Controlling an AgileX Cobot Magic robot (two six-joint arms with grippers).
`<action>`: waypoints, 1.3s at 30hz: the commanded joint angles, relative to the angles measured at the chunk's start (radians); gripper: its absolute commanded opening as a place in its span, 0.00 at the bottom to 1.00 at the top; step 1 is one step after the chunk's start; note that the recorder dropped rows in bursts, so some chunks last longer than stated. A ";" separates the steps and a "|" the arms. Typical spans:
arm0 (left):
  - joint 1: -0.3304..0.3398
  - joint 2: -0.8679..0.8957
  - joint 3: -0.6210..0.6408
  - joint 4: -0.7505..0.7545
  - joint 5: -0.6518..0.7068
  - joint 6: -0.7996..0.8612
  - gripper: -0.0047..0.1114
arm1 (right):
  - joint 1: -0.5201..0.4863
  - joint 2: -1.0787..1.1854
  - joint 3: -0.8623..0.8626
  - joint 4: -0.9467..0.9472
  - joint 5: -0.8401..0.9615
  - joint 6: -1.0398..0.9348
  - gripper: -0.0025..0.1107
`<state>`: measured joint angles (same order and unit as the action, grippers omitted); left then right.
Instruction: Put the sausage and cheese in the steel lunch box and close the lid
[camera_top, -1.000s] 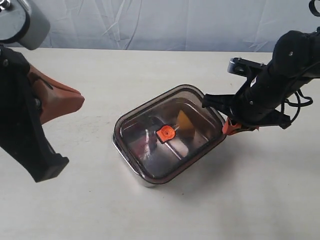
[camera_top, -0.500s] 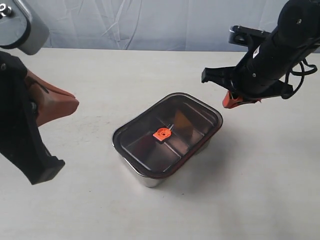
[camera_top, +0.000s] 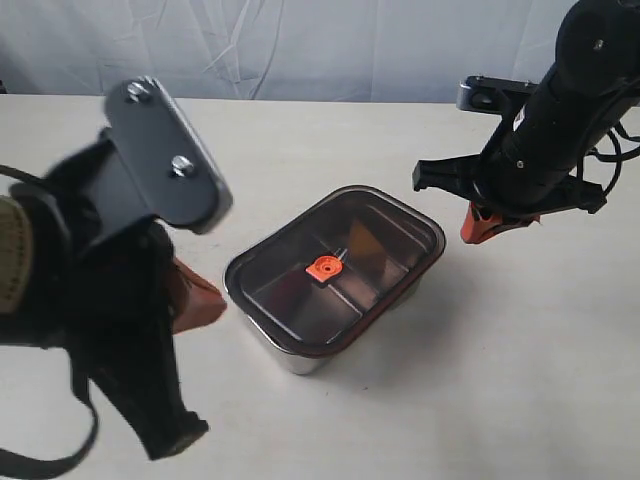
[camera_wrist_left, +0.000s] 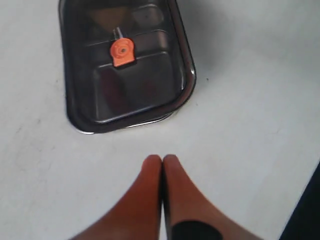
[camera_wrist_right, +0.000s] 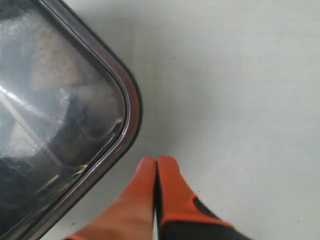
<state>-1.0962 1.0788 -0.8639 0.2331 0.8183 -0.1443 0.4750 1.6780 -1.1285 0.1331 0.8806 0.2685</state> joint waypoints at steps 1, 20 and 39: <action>-0.001 0.115 0.045 -0.023 -0.190 0.022 0.04 | 0.003 -0.010 -0.004 -0.008 0.009 -0.016 0.01; 0.322 0.398 0.065 -1.204 -0.095 1.443 0.04 | 0.003 -0.010 -0.004 -0.061 -0.001 -0.034 0.01; 0.322 0.596 0.007 -1.238 -0.234 1.492 0.04 | 0.002 -0.010 -0.004 -0.153 -0.087 -0.014 0.01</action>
<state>-0.7763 1.6512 -0.8496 -0.9916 0.6118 1.3433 0.4750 1.6780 -1.1285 -0.0078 0.8030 0.2518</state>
